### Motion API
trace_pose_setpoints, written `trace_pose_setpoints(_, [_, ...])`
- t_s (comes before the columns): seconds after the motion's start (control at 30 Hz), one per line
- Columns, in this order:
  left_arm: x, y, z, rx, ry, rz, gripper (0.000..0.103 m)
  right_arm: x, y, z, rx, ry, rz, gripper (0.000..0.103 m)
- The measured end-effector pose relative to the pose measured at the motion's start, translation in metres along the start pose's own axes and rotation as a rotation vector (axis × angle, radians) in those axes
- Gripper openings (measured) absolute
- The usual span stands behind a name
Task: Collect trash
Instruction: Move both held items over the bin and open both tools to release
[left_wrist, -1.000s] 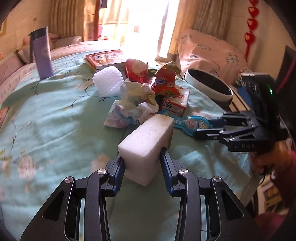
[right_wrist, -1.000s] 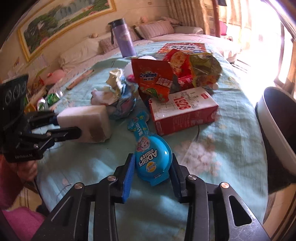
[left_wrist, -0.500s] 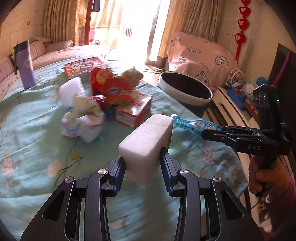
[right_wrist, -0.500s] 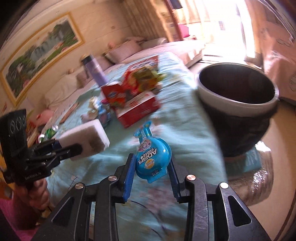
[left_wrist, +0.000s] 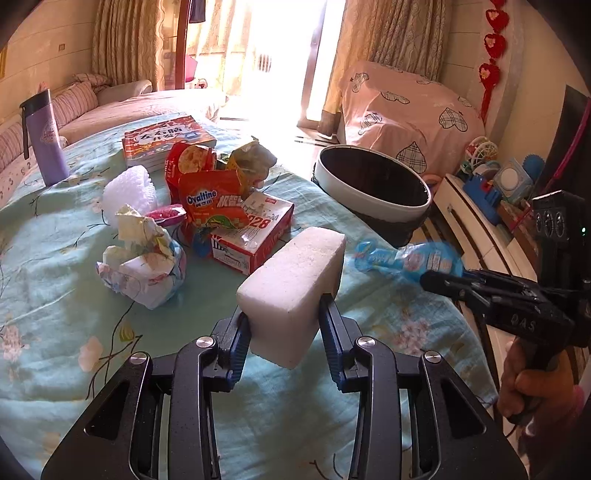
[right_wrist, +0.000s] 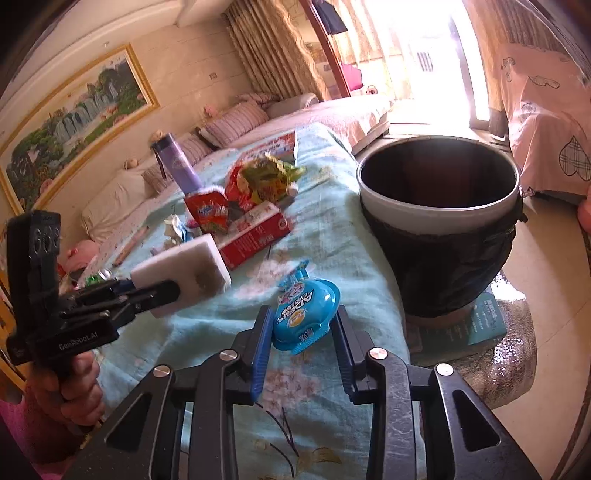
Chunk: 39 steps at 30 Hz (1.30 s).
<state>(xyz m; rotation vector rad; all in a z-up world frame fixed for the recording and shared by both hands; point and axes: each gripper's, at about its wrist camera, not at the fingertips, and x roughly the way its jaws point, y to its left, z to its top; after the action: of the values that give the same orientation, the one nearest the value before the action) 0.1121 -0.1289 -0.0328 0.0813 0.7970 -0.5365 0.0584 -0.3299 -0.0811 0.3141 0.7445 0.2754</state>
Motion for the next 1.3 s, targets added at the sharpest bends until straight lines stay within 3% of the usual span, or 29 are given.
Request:
trace_pose_setpoints(0.73, [0.022,-0.037,0.039,0.041,-0.027,-0.041,0.034,-0.022,-0.022,0.032,0.014,-0.110,-0.007,0.014])
trace_pose_setpoints(1.03, [0.044,-0.052,0.069,0.063,-0.040,-0.048,0.034,-0.028,-0.043,0.061,0.026,-0.161,-0.052,0.014])
trace_pose_setpoints(1.3, [0.078,-0.071,0.102,0.078,-0.024,-0.047,0.034,-0.018,-0.076,0.085,0.036,-0.153,-0.119,0.014])
